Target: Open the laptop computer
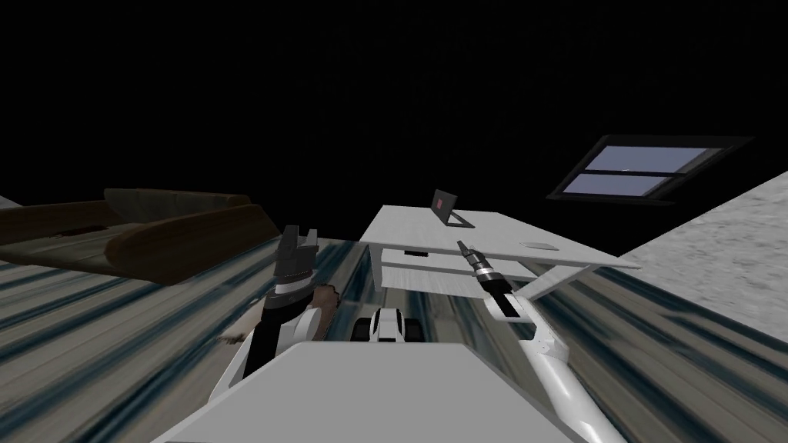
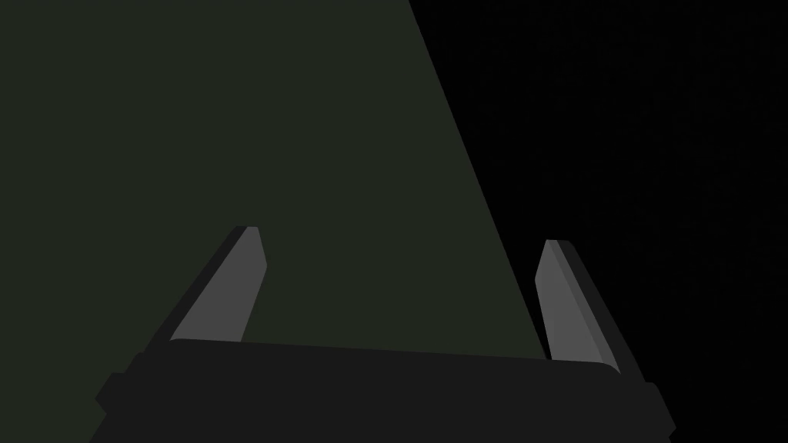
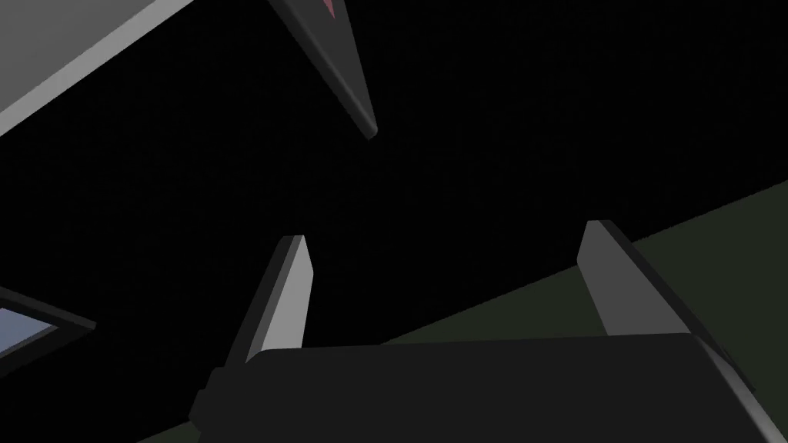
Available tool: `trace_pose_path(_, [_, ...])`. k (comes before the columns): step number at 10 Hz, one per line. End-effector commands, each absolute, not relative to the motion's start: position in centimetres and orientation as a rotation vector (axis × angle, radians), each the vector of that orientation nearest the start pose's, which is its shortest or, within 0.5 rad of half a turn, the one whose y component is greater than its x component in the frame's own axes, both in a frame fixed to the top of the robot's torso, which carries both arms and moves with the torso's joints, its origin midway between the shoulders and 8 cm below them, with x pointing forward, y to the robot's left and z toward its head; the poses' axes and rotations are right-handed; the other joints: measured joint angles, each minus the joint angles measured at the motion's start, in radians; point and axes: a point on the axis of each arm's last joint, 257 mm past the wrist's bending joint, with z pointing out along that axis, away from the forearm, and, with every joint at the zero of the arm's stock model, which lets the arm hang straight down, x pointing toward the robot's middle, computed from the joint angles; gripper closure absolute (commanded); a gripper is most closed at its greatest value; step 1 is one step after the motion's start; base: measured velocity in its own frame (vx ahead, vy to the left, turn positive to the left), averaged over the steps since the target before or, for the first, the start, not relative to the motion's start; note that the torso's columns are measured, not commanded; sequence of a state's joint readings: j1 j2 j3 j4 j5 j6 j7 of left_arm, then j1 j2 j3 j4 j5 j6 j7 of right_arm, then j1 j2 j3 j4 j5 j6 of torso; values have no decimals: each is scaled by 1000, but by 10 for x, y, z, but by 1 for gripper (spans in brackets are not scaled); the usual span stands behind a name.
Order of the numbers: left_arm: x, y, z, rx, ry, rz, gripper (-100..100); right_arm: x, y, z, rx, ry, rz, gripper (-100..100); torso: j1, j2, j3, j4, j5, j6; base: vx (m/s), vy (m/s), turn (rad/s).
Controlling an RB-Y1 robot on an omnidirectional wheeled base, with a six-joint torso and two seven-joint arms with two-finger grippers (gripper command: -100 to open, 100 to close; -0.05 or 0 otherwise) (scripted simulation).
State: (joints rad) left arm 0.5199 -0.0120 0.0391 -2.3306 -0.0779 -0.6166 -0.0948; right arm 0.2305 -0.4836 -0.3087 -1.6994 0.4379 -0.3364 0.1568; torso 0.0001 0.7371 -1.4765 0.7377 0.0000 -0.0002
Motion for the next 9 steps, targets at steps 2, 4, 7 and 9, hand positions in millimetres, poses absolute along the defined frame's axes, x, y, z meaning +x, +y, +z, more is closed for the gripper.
trace_pose_path(2, [310,276,60,-457,567,-1150,0,473,-496,-128,185,1415,82,-100,-1,-1,0,0,0,0,5,62,173])
trace_pose_path(4, [310,276,60,-457,567,-1149,0,476,-510,-132,160,1440,11,-100,-3,0,0,0,-1,0,23,9,118])
trace_pose_path(7, [310,276,60,-457,567,-1149,0,484,-550,-139,79,1509,-199,-100,-2,0,0,0,0,0,34,-36,195])
trace_pose_path(9, [310,276,60,-457,567,-1149,0,488,-574,-141,22,1547,-335,-100,-2,0,0,0,0,0,71,-88,217])
